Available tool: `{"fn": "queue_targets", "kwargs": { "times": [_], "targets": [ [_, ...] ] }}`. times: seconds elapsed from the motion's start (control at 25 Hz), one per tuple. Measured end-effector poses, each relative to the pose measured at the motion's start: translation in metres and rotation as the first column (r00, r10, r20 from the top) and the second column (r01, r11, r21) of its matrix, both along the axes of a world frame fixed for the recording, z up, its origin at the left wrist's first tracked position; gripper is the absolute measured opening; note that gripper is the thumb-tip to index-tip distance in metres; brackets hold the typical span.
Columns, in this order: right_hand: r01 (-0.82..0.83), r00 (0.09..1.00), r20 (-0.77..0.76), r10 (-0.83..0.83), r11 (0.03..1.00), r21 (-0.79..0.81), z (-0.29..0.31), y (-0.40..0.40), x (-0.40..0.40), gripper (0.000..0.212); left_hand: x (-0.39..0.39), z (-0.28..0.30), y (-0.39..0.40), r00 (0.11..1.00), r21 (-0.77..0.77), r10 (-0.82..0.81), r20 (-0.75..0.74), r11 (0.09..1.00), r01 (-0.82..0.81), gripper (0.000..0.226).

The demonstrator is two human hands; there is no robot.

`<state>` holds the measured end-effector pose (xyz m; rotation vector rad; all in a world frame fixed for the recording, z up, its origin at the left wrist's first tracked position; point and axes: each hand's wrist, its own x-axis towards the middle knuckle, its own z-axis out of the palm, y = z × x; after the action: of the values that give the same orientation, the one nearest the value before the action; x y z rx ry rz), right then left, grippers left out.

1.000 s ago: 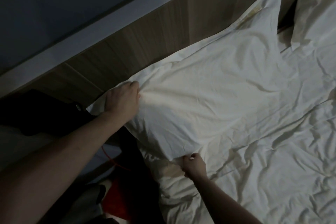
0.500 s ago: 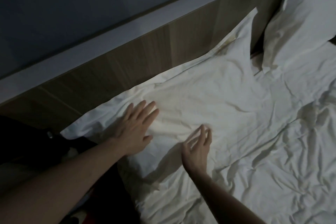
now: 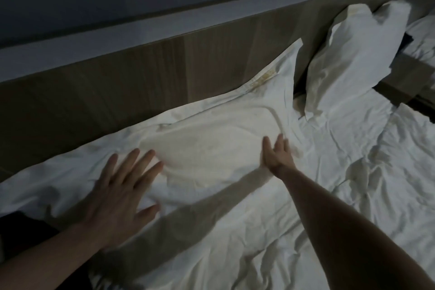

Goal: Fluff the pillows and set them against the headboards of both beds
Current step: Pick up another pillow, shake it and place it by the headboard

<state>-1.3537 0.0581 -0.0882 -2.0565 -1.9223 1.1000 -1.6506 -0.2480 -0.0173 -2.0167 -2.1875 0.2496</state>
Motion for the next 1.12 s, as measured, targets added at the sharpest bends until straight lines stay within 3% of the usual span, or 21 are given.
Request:
{"fn": "queue_targets", "kwargs": {
  "times": [0.08,0.16,0.24,0.32,0.4,0.52,0.68,0.76,0.84,0.92,1.04,1.12],
  "targets": [
    [0.105,0.992,0.064,-0.105,0.995,0.004,-0.003,0.007,0.017,0.076,0.005,0.004,0.005,0.999,0.011,0.024,0.028,1.0,-0.025,0.091],
    [0.13,0.991,-0.024,-0.129,0.943,0.308,0.026,0.015,0.006,0.071,0.01,0.009,0.019,0.999,0.043,0.006,0.053,0.999,-0.009,0.089],
    [0.005,0.993,-0.102,0.064,0.825,0.566,0.068,0.027,-0.026,0.073,0.015,0.014,0.04,0.997,0.077,-0.015,0.072,0.997,0.01,0.085],
    [-0.253,0.953,0.034,0.302,0.727,0.638,0.084,0.034,-0.063,0.072,0.016,0.012,0.057,0.998,0.101,-0.005,0.067,0.995,-0.002,0.082],
    [-0.372,0.924,0.141,0.355,0.752,0.544,0.073,0.04,-0.082,0.073,0.011,0.005,0.066,1.0,0.095,-0.005,0.03,0.995,0.002,0.083],
    [-0.301,0.953,0.184,0.243,0.839,0.453,0.054,0.067,-0.073,0.081,0.005,-0.009,0.067,1.0,0.102,0.015,0.004,0.995,-0.015,0.085],
    [0.081,0.994,0.051,-0.097,0.964,0.252,0.048,0.1,-0.032,0.088,0.003,-0.012,0.063,0.999,0.104,0.027,0.035,0.994,-0.03,0.084],
    [0.168,0.986,-0.075,-0.151,0.925,0.34,0.043,0.084,-0.017,0.083,0.006,-0.009,0.059,0.995,0.095,0.046,0.092,0.994,-0.055,0.086],
    [0.12,0.98,-0.196,-0.02,0.849,0.514,0.036,0.049,-0.022,0.078,0.008,-0.005,0.056,0.99,0.086,0.062,0.126,0.994,-0.073,0.088],
    [0.053,0.97,-0.229,0.088,0.834,0.549,0.018,0.013,-0.037,0.072,0.008,-0.004,0.054,0.99,0.063,0.065,0.129,0.995,-0.074,0.089],
    [0.222,0.959,-0.235,-0.155,0.931,0.288,-0.023,-0.019,-0.037,0.072,0.006,-0.003,0.051,0.991,0.057,0.057,0.125,0.996,-0.065,0.088],
    [0.329,0.936,-0.147,-0.319,0.943,0.052,-0.05,-0.03,-0.017,0.071,0.006,-0.004,0.05,0.992,0.055,0.064,0.106,0.996,-0.07,0.087]
  ]
}}
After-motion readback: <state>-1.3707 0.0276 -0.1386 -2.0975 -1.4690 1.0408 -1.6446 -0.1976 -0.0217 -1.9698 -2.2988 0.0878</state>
